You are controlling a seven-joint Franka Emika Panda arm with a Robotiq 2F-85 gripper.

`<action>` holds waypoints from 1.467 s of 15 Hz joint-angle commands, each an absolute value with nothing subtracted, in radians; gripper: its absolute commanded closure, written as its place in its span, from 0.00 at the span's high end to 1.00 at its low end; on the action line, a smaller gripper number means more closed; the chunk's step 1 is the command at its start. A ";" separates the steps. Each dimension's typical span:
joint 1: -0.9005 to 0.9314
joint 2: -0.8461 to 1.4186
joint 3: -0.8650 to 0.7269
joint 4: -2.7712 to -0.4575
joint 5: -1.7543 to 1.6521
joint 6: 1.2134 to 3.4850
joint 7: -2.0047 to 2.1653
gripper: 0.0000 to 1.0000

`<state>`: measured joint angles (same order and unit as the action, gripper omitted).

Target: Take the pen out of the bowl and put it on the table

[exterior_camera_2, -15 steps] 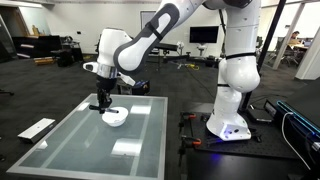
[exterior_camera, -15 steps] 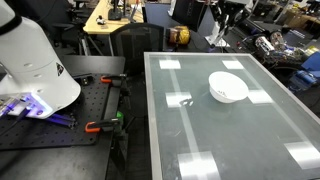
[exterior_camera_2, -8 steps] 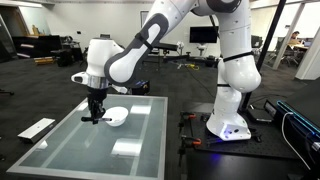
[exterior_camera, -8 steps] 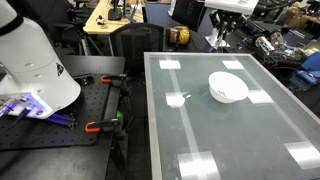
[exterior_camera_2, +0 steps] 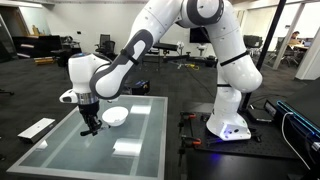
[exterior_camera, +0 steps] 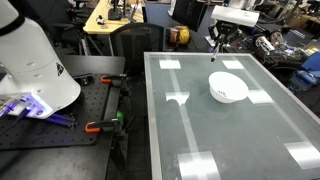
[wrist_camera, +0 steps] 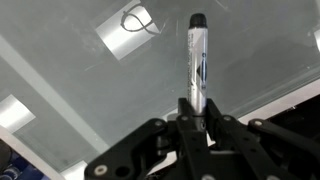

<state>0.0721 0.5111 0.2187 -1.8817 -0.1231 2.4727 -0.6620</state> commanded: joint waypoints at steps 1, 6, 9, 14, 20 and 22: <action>0.112 0.609 0.196 -1.745 -0.167 2.371 -0.641 0.05; 0.138 0.713 0.197 -1.638 -0.178 2.308 -0.638 0.05; 0.151 0.761 0.196 -1.592 -0.177 2.282 -0.635 0.05; 0.159 0.815 0.198 -1.540 -0.171 2.244 -0.635 0.05; 0.152 0.839 0.199 -1.517 -0.163 2.230 -0.632 0.58; 0.149 0.830 0.198 -1.527 -0.163 2.240 -0.627 0.72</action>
<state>0.1420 0.8304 0.2086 -1.5515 -0.1534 2.2709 -0.6604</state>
